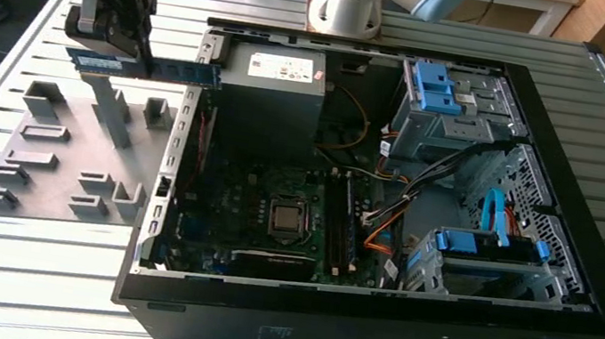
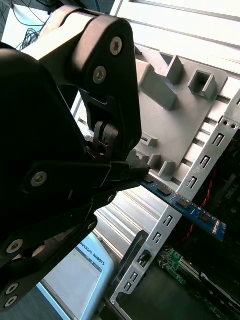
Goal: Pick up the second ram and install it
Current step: 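Pick up the second ram and move it above second insertion slot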
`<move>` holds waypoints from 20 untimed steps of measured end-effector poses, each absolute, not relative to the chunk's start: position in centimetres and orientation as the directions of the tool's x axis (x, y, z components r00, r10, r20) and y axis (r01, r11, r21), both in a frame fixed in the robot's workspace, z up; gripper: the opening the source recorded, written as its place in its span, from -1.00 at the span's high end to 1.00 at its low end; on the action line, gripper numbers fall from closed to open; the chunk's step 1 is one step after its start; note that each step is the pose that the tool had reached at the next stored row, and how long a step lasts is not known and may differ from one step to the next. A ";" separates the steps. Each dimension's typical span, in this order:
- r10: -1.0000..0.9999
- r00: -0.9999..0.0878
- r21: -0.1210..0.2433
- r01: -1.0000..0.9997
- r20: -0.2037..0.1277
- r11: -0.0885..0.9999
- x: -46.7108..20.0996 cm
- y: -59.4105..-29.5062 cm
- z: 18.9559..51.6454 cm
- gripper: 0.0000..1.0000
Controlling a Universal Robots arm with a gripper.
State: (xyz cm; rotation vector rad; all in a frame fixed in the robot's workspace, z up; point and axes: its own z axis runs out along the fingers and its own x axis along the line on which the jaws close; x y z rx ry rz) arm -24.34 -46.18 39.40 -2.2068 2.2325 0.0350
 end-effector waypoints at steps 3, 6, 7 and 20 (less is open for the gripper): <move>-1.000 -0.012 0.014 -1.000 -0.017 0.011 -24.1 -46.2 39.4 0.72; -1.000 -0.012 0.014 -1.000 -0.017 0.011 -23.9 -46.2 39.4 0.72; -1.000 -0.012 0.014 -1.000 -0.017 0.011 -23.8 -46.2 39.4 0.72; -1.000 -0.012 0.014 -1.000 -0.017 0.011 -22.9 -46.2 39.4 0.72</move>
